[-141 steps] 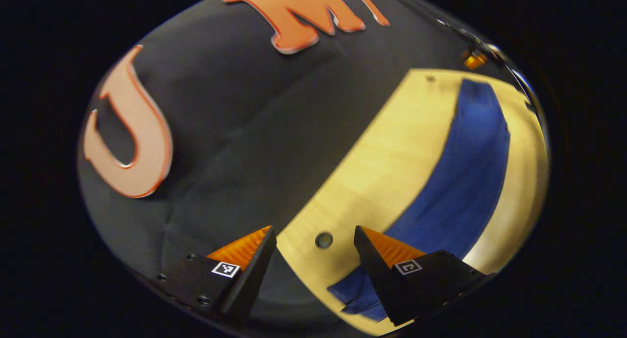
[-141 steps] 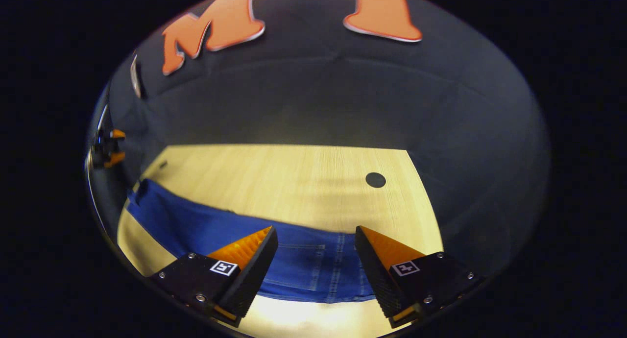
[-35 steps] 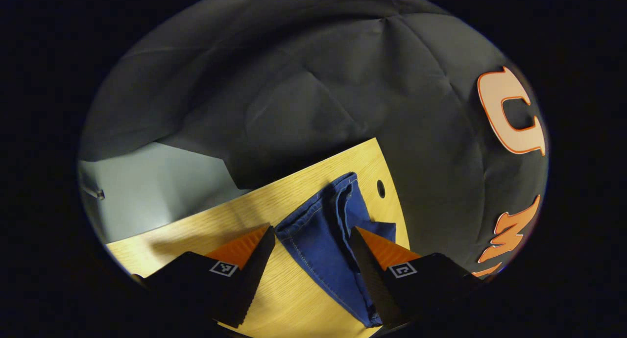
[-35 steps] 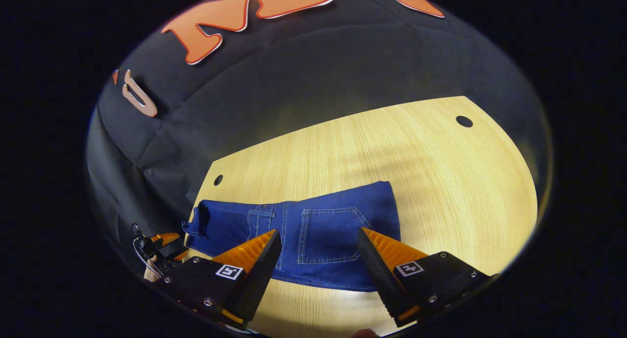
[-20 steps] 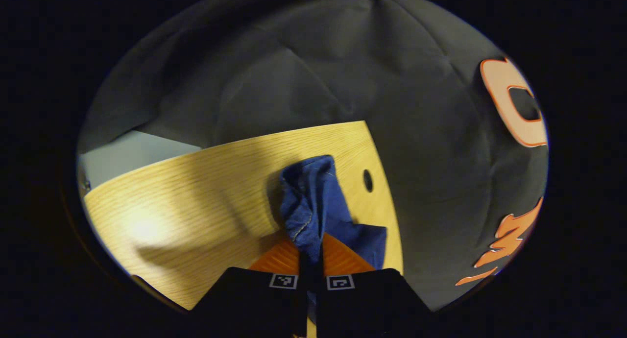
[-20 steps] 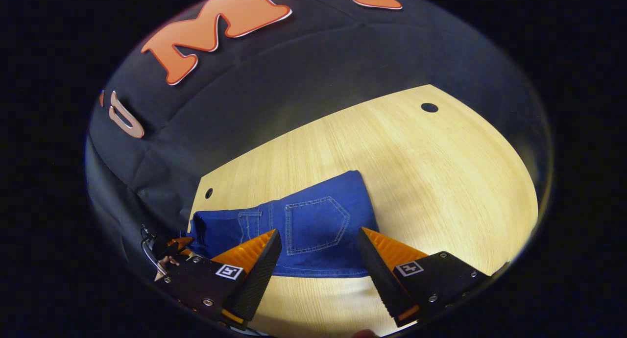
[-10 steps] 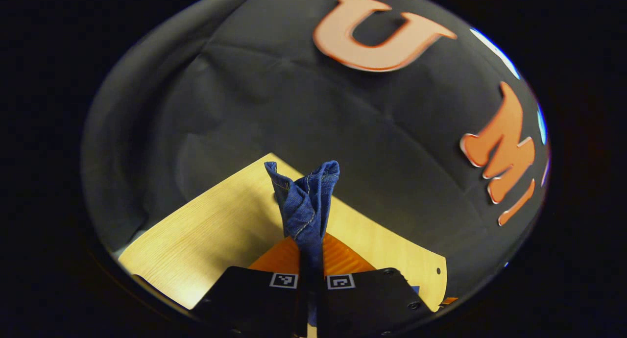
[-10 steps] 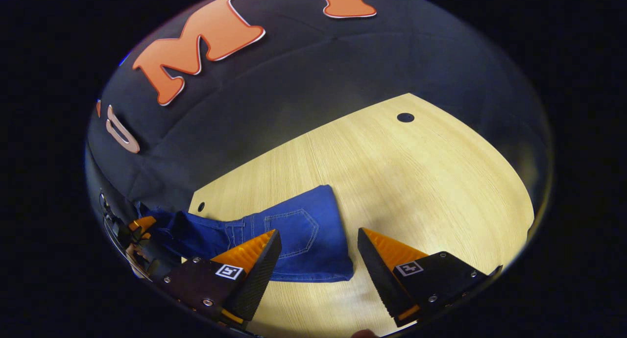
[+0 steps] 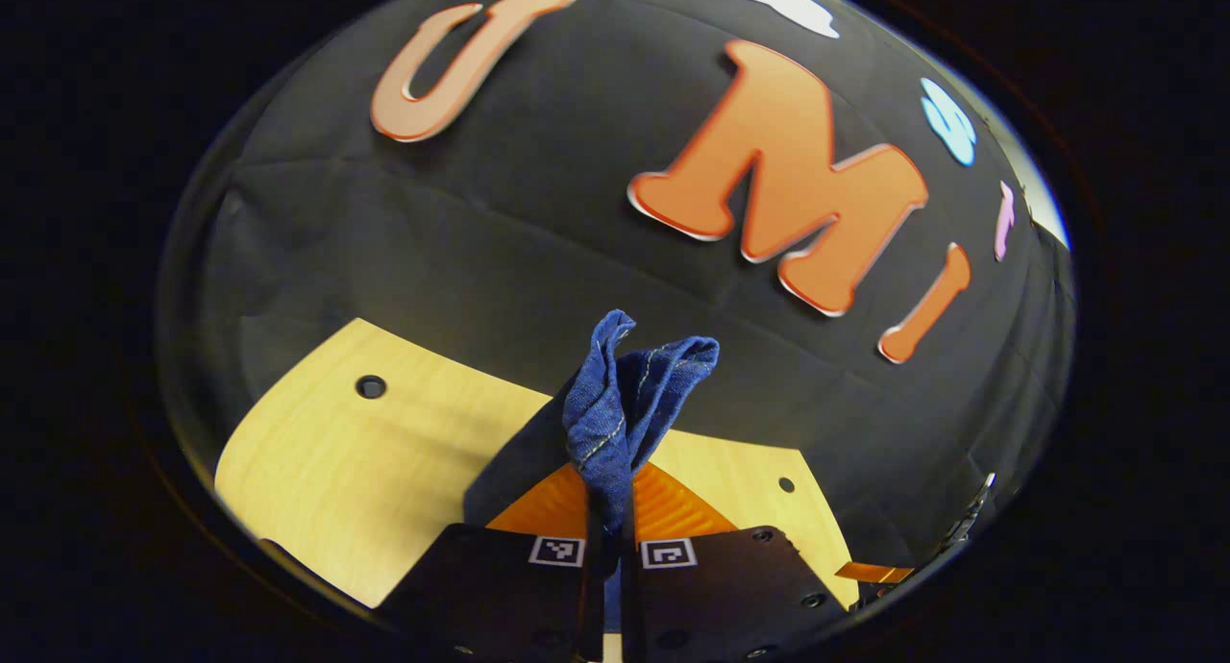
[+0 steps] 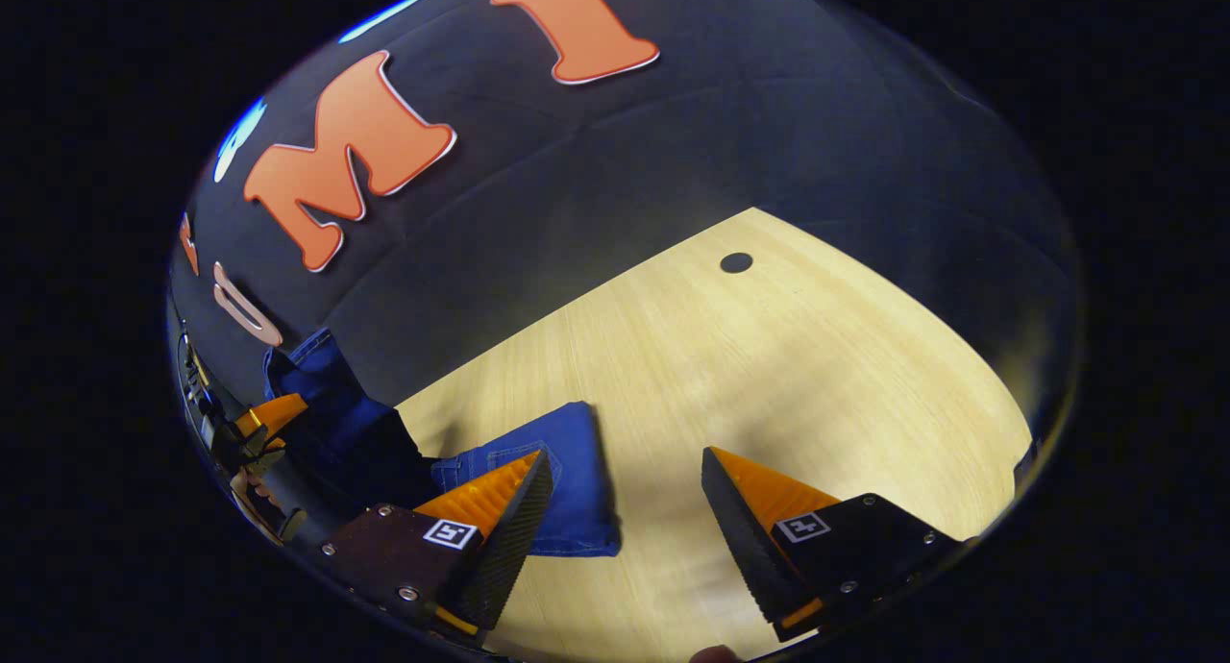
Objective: Grasp the waist and the cuffs of the jeans and fold them to make the two legs overlap; first hold the waist and fold one-third of the jeans toward the cuffs, then hold the cuffs and fold the remaining one-third in the same direction to finish folding.
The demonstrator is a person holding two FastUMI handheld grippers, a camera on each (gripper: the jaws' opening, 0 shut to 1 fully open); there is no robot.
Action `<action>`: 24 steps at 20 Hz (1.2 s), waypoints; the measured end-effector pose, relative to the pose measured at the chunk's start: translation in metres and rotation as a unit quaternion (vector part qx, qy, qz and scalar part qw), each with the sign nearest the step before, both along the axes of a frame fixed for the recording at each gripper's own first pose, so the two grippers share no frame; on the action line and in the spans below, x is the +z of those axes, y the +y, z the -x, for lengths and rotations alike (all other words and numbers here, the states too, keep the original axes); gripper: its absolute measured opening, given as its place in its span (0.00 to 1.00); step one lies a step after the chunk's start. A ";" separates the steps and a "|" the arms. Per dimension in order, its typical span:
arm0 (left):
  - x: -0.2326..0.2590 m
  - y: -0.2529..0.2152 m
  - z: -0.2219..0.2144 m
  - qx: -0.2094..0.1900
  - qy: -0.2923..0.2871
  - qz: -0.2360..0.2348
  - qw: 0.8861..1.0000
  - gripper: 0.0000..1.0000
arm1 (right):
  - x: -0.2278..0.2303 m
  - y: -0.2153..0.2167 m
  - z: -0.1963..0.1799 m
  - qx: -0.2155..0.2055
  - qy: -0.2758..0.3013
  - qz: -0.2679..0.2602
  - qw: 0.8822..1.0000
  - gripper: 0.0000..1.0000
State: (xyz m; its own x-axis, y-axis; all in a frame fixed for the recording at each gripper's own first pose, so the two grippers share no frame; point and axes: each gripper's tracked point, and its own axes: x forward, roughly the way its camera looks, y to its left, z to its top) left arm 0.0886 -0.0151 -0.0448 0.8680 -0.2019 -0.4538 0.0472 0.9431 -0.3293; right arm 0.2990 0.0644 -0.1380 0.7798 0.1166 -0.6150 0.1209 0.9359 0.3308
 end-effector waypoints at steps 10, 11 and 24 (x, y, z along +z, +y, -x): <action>-0.118 -0.154 0.038 -0.096 0.068 -0.156 0.981 0.07 | -0.013 -0.077 0.043 -0.021 0.020 -0.004 1.000 0.97; -0.136 -0.158 0.042 -0.104 0.075 -0.184 0.975 0.07 | -0.016 -0.082 0.047 -0.019 0.024 -0.001 1.000 0.97; -0.212 -0.228 0.097 -0.192 0.128 -0.213 0.950 0.97 | -0.023 -0.122 0.063 -0.019 0.032 -0.007 0.999 0.97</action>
State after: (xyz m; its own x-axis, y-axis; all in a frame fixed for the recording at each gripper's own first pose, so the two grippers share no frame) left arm -0.0088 -0.2435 -0.2568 0.6186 -0.2318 -0.7507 0.3839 0.9228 0.0314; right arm 0.2356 -0.0576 -0.1610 0.7427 0.0966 -0.6626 0.1770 0.9260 0.3334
